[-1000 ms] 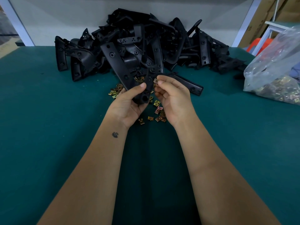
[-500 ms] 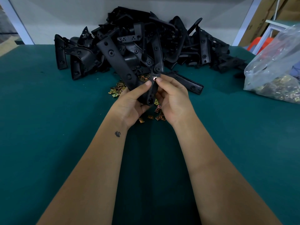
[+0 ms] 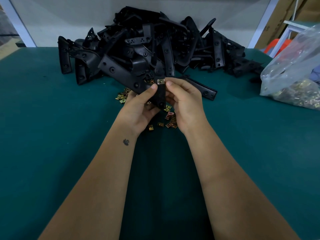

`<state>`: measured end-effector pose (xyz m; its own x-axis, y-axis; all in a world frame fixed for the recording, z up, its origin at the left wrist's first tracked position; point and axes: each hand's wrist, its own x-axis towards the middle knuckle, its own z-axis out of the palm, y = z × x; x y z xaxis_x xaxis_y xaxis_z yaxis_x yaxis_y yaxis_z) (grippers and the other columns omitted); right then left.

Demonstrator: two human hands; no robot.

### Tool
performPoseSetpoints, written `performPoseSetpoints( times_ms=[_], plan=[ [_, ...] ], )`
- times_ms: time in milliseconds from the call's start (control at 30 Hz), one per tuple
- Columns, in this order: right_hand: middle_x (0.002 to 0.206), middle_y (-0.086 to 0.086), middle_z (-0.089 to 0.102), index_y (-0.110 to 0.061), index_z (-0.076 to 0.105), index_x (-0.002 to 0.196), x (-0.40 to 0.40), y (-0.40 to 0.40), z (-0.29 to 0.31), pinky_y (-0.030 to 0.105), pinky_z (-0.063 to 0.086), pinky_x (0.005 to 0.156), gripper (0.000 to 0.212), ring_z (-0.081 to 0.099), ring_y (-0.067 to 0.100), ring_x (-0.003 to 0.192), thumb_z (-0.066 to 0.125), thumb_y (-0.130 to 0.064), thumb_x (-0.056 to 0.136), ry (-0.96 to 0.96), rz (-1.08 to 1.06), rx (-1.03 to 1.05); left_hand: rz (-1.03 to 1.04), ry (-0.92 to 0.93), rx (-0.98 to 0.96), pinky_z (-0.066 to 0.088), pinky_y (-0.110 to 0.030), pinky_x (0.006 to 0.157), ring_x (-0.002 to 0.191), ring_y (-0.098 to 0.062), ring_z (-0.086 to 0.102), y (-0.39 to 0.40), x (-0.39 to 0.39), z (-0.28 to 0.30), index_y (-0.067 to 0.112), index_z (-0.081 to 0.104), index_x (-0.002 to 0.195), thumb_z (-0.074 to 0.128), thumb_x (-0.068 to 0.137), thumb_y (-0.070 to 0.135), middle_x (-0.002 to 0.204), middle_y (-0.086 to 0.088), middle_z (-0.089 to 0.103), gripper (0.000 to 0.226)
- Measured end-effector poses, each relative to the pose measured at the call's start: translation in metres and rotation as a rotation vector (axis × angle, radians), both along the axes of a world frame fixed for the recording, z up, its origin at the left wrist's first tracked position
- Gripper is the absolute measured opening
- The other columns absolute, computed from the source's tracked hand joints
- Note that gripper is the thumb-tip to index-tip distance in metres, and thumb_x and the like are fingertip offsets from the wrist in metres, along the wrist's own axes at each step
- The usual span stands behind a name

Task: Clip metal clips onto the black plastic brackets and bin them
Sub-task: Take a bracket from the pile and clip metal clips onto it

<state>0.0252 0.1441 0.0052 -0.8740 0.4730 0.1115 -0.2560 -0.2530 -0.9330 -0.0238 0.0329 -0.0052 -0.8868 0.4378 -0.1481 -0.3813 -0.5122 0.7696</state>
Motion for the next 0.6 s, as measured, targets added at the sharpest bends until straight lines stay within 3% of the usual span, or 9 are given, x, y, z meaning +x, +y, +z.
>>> performPoseSetpoints(
  times_ms=[133,233,300,367,433,600],
  plan=[
    [0.099,0.008,0.075,-0.020,0.076,0.091,-0.0002,-0.0022,0.0006,0.041,0.051,0.098,0.021,0.067,0.023,0.098,0.063,-0.003,0.090,-0.005,0.025,0.059,-0.020,-0.039,0.038,0.059,-0.040,0.087,0.109,-0.028,0.066,-0.0011,-0.0026,-0.0017,0.009,0.065,0.119,0.066,0.091,0.018,0.115,-0.012,0.070,0.028],
    [0.097,0.006,0.075,-0.021,0.076,0.091,0.0000,-0.0032,0.0012,0.035,0.053,0.092,0.021,0.068,0.020,0.094,0.064,-0.004,0.090,0.002,0.040,0.075,-0.032,-0.046,0.030,0.059,-0.039,0.086,0.105,-0.027,0.066,-0.0024,-0.0040,-0.0025,0.013,0.069,0.105,0.066,0.092,0.020,0.105,-0.010,0.073,0.016],
    [0.094,0.006,0.073,-0.020,0.075,0.090,0.0002,-0.0033,0.0011,0.036,0.052,0.090,0.018,0.065,0.019,0.090,0.065,-0.005,0.089,-0.004,0.025,0.084,-0.028,-0.026,-0.007,0.060,-0.036,0.082,0.105,-0.026,0.066,-0.0028,-0.0032,-0.0010,0.010,0.067,0.116,0.067,0.091,0.021,0.111,-0.011,0.071,0.027],
    [0.093,0.007,0.072,-0.018,0.074,0.088,0.0004,-0.0031,0.0010,0.041,0.052,0.094,0.015,0.064,0.020,0.091,0.067,-0.005,0.088,-0.013,0.000,0.086,-0.030,0.004,-0.029,0.059,-0.033,0.078,0.108,-0.025,0.065,-0.0024,-0.0010,0.0014,0.007,0.054,0.136,0.070,0.086,0.019,0.124,-0.012,0.066,0.054],
    [0.091,0.005,0.071,-0.016,0.074,0.085,0.0008,-0.0028,0.0015,0.044,0.050,0.097,0.013,0.064,0.020,0.091,0.068,-0.005,0.088,-0.022,-0.023,0.082,-0.038,0.030,-0.033,0.059,-0.032,0.077,0.110,-0.024,0.065,-0.0017,0.0008,0.0024,0.007,0.045,0.143,0.074,0.076,0.016,0.125,-0.010,0.066,0.073],
    [0.087,0.005,0.069,-0.016,0.073,0.083,0.0005,-0.0021,0.0014,0.039,0.052,0.090,0.014,0.062,0.020,0.088,0.066,-0.006,0.089,-0.025,-0.019,0.053,-0.045,0.062,-0.029,0.059,-0.032,0.075,0.108,-0.023,0.066,-0.0006,0.0003,-0.0005,0.009,0.045,0.143,0.074,0.074,0.007,0.122,-0.008,0.068,0.075]
  ],
)
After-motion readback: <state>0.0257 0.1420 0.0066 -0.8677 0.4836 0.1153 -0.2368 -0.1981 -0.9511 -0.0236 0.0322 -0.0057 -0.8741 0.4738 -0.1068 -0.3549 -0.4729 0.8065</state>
